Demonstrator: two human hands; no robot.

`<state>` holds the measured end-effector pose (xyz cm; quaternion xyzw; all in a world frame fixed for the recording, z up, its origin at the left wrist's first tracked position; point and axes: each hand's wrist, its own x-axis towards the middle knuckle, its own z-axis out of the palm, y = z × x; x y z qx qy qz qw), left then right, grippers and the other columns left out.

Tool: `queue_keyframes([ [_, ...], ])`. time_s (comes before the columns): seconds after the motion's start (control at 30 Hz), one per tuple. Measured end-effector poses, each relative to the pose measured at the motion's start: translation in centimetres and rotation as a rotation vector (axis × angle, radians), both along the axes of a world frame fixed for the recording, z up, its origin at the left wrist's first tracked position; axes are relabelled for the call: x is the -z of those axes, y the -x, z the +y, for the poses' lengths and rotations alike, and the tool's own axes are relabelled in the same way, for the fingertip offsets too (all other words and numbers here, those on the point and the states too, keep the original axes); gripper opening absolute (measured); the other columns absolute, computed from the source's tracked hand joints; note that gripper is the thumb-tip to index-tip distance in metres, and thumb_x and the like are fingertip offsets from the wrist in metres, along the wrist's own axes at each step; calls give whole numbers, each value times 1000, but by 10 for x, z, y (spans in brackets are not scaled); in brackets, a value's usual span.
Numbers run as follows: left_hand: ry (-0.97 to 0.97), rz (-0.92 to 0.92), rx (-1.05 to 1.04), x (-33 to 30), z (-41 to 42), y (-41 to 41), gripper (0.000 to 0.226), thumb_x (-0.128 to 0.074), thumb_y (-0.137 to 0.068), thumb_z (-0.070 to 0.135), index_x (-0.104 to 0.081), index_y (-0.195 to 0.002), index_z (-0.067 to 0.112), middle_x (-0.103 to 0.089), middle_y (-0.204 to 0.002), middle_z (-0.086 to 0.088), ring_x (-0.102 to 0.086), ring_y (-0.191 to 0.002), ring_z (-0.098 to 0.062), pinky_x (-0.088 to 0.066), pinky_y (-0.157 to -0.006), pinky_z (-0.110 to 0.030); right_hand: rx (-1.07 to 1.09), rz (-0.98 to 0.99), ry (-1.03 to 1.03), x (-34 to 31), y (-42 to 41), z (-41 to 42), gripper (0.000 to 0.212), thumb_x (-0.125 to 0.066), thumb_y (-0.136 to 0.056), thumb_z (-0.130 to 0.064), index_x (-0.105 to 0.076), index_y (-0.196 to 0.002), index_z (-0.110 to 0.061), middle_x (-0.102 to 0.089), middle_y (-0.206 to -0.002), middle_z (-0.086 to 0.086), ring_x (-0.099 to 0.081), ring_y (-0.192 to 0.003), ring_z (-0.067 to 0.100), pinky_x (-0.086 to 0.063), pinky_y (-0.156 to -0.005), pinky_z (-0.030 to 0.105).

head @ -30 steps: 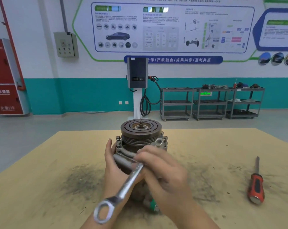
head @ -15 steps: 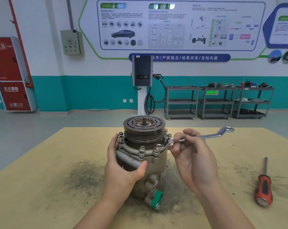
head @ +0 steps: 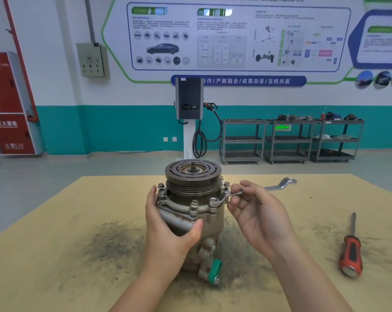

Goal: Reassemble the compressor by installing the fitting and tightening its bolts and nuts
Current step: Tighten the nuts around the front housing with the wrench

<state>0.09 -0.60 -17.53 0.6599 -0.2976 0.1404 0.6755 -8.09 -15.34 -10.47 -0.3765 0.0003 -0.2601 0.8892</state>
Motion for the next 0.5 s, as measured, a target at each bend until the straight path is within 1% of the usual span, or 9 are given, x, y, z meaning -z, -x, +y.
queue_keyframes([
  [0.07,-6,-4,-11,0,0,0,99,-78,-55,55,-13,-128,73,-38,-139,29,-42,-130,3,-37,-109,-30,7,4,85,-6,-3,-1,15,-35,-93,4,-45,-97,-6,-59,-63,8,-50,-48,15,-47,-51,24],
  [0.13,-22,1,-23,0,0,1,99,-78,-55,56,-14,-130,69,-40,-141,22,-43,-131,-1,-39,-111,-38,14,48,178,-14,-10,-3,18,-32,-94,3,-45,-102,-7,-58,-61,6,-48,-45,15,-44,-54,28],
  [0.2,-21,6,-17,0,0,0,99,-78,-56,53,-17,-132,66,-43,-141,17,-45,-130,-5,-42,-110,-43,47,86,204,-18,-15,-3,24,-35,-94,4,-46,-111,-10,-57,-58,3,-45,-43,13,-40,-55,29],
  [0.27,-16,14,-12,-1,1,1,97,-79,-55,52,-18,-128,68,-45,-138,19,-47,-129,-5,-42,-109,-43,76,77,93,-12,-15,-1,38,-42,-90,8,-44,-120,-15,-57,-58,2,-44,-42,10,-40,-49,25],
  [0.33,-8,26,-11,-2,1,3,97,-80,-54,52,-18,-125,71,-45,-136,23,-47,-127,-2,-43,-109,-40,80,26,-67,-2,-9,0,44,-43,-89,10,-43,-121,-20,-60,-61,4,-45,-43,10,-40,-42,20],
  [0.37,-6,29,-9,-1,1,3,97,-81,-54,53,-17,-125,72,-45,-135,24,-48,-126,-1,-43,-109,-39,83,2,-108,2,-4,0,42,-42,-89,10,-44,-117,-20,-61,-62,5,-47,-44,11,-40,-41,20],
  [0.43,-6,34,-3,-2,3,5,97,-81,-54,53,-16,-124,72,-45,-135,23,-48,-126,-1,-44,-108,-38,94,-36,-139,5,5,3,33,-40,-84,9,-48,-102,-17,-58,-62,5,-48,-45,13,-40,-41,20],
  [0.5,-6,47,18,-1,4,4,97,-81,-54,54,-16,-124,72,-44,-136,21,-47,-126,-1,-43,-109,-38,89,-105,-134,8,16,12,20,-45,-74,1,-53,-83,-14,-53,-64,4,-48,-46,15,-40,-42,19],
])
